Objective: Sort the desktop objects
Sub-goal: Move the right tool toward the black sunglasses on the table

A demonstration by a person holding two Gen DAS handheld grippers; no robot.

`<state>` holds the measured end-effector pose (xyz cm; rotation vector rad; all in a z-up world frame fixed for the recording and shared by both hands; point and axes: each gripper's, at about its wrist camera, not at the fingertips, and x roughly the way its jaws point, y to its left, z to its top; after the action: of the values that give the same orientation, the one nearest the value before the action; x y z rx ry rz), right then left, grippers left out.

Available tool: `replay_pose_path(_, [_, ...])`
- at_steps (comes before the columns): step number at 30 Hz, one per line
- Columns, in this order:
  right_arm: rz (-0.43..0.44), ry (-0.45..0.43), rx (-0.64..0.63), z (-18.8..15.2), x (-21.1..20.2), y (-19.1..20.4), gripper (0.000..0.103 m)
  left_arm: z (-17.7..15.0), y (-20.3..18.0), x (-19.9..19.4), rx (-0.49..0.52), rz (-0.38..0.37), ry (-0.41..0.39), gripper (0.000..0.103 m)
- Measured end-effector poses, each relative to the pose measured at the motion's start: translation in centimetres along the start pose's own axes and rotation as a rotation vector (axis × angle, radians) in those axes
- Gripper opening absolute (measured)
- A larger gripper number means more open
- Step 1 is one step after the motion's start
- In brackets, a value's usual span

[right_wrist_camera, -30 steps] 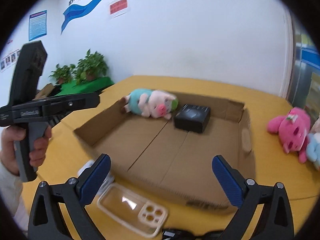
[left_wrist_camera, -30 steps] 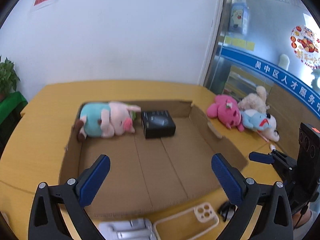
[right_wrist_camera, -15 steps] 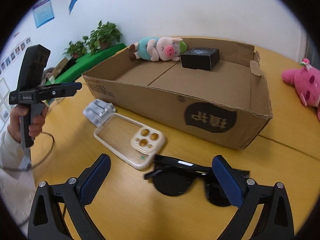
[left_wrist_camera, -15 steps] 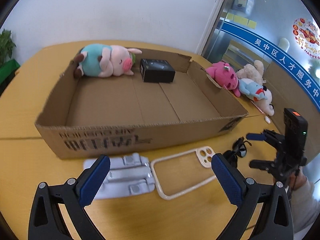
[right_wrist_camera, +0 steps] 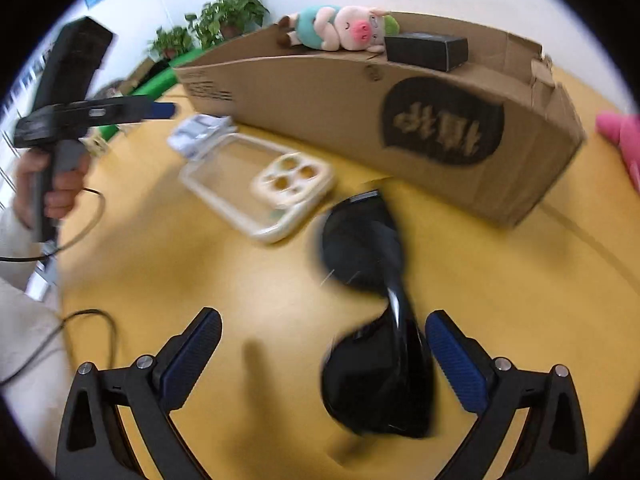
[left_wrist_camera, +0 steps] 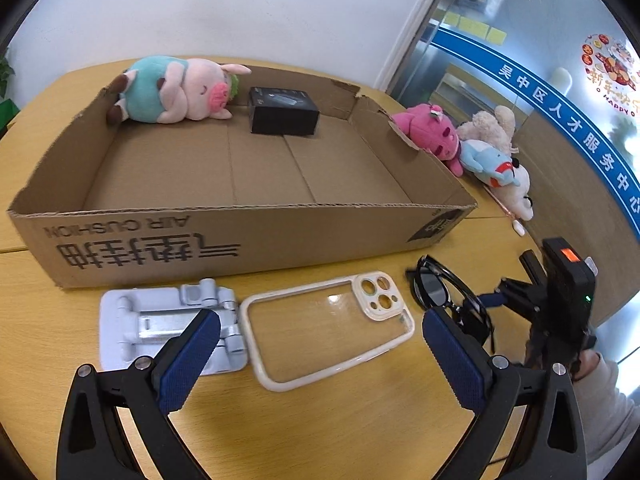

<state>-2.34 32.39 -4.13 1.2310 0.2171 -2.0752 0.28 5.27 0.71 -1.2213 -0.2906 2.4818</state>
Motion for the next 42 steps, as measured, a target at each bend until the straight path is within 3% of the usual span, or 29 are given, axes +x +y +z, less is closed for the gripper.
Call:
replay_pose_path(5, [-0.121,-0.062,0.071,-2.7,-2.3,1.5,0.102,0.5,-2.0,2.0,0.022,-0.1,0.033,0.102])
replay_pose_path(8, [-0.128,-0.103,0.151,-3.5,-2.4,1.9,0.101,1.0,-3.3,3.9,0.016,-0.167,0.071,0.101])
replay_pose_path(13, [-0.167,-0.142,0.178,-3.1,-2.2,3.0,0.101,2.3,-4.9,6.0,0.011,-0.258,0.099,0.1])
replay_pose_path(15, [-0.184,-0.153,0.194,-2.9,-2.6,2.7,0.1,2.7,-5.5,6.3,0.02,-0.273,0.096,0.099])
replay_pose_path(20, [-0.136,-0.203,0.261,-3.1,-5.5,0.7,0.1,2.7,-6.7,6.5,0.063,-0.269,0.102,0.098])
replay_pose_path(27, [-0.11,-0.322,0.162,-1.8,-9.2,-0.6,0.101,1.3,-7.2,8.2,0.044,-0.291,0.156,0.094])
replay_pose_path(29, [-0.068,-0.306,0.156,-0.9,-7.9,-1.3,0.098,1.0,-7.1,8.4,0.026,-0.293,0.168,0.093])
replay_pose_path(32, [-0.036,-0.221,0.136,-0.1,-5.2,-1.0,0.085,0.7,-6.9,7.9,0.015,-0.289,0.153,0.093])
replay_pose_path(35, [-0.018,-0.152,0.15,-0.6,-3.6,-0.1,0.085,0.5,-6.2,7.6,-0.002,-0.281,0.149,0.093])
replay_pose_path(38, [0.035,-0.15,0.149,-1.1,-4.2,1.4,0.085,0.6,-5.8,7.6,-0.012,-0.283,0.153,0.093])
replay_pose_path(42, [-0.033,-0.191,0.137,-1.3,-6.4,2.9,0.085,0.8,-6.1,8.5,-0.012,-0.309,0.166,0.093])
